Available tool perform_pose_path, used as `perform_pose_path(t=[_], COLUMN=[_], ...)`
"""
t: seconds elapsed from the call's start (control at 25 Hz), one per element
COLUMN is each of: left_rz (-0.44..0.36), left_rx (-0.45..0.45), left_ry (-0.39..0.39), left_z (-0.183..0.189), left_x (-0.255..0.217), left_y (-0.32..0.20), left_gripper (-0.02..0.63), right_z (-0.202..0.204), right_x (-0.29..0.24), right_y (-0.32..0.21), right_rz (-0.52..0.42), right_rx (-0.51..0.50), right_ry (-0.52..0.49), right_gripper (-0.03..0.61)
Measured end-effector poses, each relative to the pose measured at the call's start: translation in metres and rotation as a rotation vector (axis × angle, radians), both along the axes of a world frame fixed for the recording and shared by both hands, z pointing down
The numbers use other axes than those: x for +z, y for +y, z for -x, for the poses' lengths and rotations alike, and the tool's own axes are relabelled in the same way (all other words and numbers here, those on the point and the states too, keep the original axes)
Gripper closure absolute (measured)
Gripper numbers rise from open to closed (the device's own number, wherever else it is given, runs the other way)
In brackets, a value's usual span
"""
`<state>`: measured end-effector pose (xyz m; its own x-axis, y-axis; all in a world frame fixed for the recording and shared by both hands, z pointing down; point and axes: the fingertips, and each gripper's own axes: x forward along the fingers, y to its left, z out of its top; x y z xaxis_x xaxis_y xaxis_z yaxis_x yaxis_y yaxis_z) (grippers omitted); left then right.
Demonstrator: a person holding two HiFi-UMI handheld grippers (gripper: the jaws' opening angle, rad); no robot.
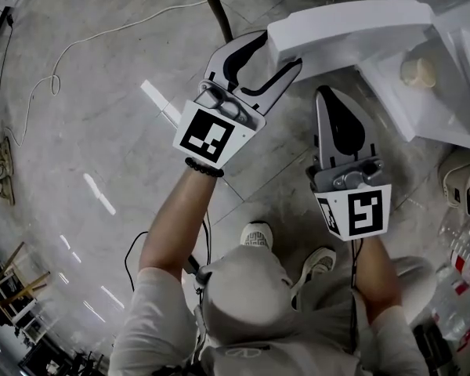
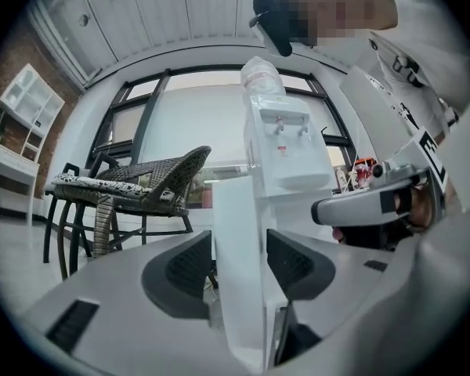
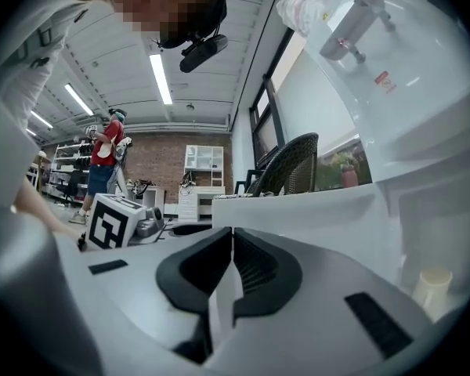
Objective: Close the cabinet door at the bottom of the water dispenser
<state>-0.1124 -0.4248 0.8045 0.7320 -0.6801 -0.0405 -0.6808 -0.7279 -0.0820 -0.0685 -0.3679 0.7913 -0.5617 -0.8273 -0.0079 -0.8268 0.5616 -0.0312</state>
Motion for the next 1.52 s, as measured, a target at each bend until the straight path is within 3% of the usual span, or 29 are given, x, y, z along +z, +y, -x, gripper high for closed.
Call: perform_pose_path(t=[0.28,0.56,1.16,1.52], left_rz=[-0.001,0.06,0.083,0.062], left_rx=[-0.02,-0.073,-0.072,-0.057], left_ry=[0.038,0.049,0.004,0.018], left_z=[-0.007,-0.026,-0.072,-0.096], left_x=[-0.001,0.001,0.008,0.008], left_y=[0.011,0.046,0.103,0.124], left_gripper=[0.425,0.433,0.436,0.43], right_z=[-0.021,-0.055,-0.119,-0.121], right_x=[0.014,0.045,0.093,0.105], right_y=[0.006,0.028,0.076,0.094], right_rz=[0.01,0.023,0.097,0.096], right_rx=[0.049,0.171,0.303,0.295], right_ry=[0.011,0.075,0.058,0.059], right_gripper=[0.56,0.56,0.56,0.56])
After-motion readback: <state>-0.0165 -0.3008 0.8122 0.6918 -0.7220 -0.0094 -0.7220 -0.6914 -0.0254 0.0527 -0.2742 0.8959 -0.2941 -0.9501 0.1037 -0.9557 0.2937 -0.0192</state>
